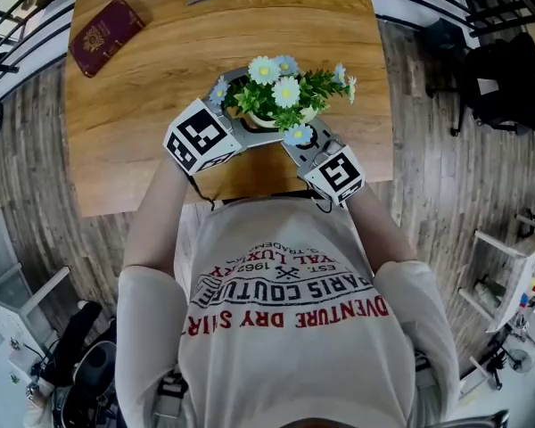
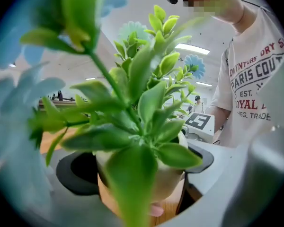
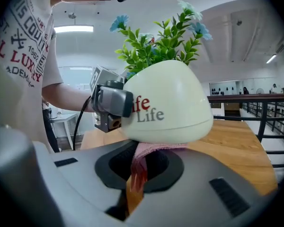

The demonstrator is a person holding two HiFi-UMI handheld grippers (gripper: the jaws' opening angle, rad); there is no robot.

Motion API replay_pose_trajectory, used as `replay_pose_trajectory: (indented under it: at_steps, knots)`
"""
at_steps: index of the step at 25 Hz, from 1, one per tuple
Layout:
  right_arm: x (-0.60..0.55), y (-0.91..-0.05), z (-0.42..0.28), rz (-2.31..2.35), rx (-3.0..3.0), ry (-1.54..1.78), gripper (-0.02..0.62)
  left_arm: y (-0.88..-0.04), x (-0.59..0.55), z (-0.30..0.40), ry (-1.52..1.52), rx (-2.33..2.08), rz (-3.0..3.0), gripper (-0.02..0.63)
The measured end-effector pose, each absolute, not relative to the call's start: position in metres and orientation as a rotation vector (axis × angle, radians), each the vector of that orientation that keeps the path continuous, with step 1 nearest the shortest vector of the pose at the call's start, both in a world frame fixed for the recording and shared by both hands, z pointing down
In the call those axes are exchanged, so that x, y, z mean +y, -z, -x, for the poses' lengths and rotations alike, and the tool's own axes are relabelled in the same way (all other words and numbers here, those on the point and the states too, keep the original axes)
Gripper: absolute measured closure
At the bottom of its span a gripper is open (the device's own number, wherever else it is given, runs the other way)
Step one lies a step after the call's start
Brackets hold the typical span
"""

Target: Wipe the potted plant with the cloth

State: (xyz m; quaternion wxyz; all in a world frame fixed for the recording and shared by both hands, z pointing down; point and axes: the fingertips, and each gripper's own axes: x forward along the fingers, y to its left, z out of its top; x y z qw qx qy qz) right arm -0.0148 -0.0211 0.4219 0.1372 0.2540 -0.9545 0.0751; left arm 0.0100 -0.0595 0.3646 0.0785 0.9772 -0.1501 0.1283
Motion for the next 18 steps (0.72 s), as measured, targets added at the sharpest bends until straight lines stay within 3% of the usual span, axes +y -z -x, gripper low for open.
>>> replay_pose_trajectory:
  at_steps: [18]
  knots:
    - [-0.026,-0.448,-0.029,-0.774,-2.669,-0.322,0.558,-0.399,-0.059,-0.005,-0.524,-0.516,-2.928,0.098]
